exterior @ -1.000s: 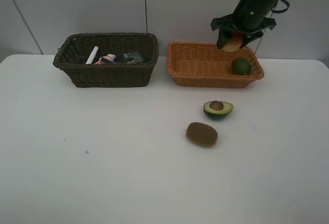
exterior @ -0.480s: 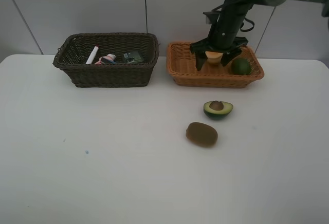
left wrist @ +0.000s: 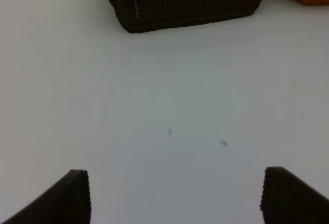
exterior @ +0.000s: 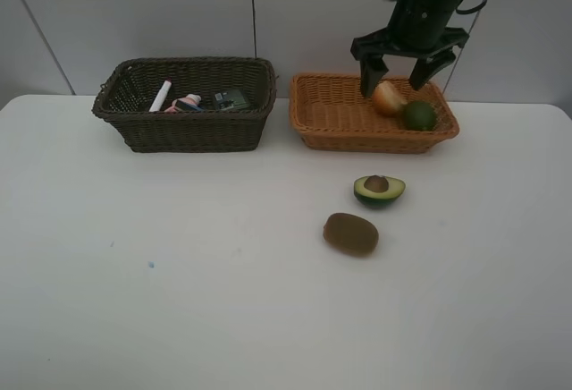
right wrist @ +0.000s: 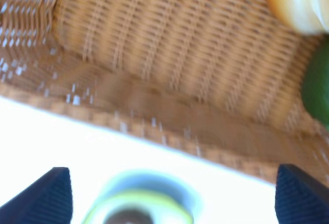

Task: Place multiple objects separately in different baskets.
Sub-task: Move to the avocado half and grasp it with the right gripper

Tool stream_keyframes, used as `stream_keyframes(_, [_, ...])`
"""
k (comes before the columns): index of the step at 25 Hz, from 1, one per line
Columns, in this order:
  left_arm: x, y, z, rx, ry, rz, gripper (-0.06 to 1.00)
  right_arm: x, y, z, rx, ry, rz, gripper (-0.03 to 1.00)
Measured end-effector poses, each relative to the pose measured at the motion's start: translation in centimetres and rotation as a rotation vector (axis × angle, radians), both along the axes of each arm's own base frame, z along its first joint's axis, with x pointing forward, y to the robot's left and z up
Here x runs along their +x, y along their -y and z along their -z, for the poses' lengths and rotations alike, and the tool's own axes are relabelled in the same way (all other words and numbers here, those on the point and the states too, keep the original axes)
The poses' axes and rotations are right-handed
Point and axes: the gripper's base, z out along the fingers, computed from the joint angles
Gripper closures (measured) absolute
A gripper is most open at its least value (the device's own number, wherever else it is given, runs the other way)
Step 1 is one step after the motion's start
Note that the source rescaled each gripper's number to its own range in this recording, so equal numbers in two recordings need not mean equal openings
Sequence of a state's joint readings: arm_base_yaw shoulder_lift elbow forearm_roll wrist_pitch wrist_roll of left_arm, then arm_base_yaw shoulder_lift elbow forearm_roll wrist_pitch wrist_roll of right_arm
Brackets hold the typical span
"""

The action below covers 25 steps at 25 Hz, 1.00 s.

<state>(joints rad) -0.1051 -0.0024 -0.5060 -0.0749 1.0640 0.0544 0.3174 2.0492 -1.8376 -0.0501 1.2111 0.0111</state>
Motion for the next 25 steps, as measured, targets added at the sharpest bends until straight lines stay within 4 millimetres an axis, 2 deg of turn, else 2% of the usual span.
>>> stream_keyframes(4, [0.0, 0.0, 0.0, 0.000, 0.000, 0.000, 0.14, -4.5, 1.3, -0.4, -0.015, -0.070, 0.002, -0.03])
stream_keyframes(7, [0.0, 0.0, 0.0, 0.000, 0.000, 0.000, 0.14, -7.9, 1.4, 0.6, -0.026, -0.119, -0.022, -0.03])
stream_keyframes(9, [0.0, 0.0, 0.0, 0.000, 0.000, 0.000, 0.14, -9.0, 1.5, 1.5, -0.027, -0.118, -0.032, -0.03])
stream_keyframes(13, [0.0, 0.0, 0.0, 0.000, 0.000, 0.000, 0.14, -9.4, 1.4, 2.9, -0.001, -0.114, -0.032, -0.03])
stream_keyframes(19, [0.0, 0.0, 0.0, 0.000, 0.000, 0.000, 0.14, -9.1, -0.1, 3.7, 0.028, -0.081, -0.079, -0.03])
stream_keyframes(25, [0.0, 0.0, 0.0, 0.000, 0.000, 0.000, 0.14, -8.8, -1.8, 6.7, -0.004, -0.124, -0.145, -0.03])
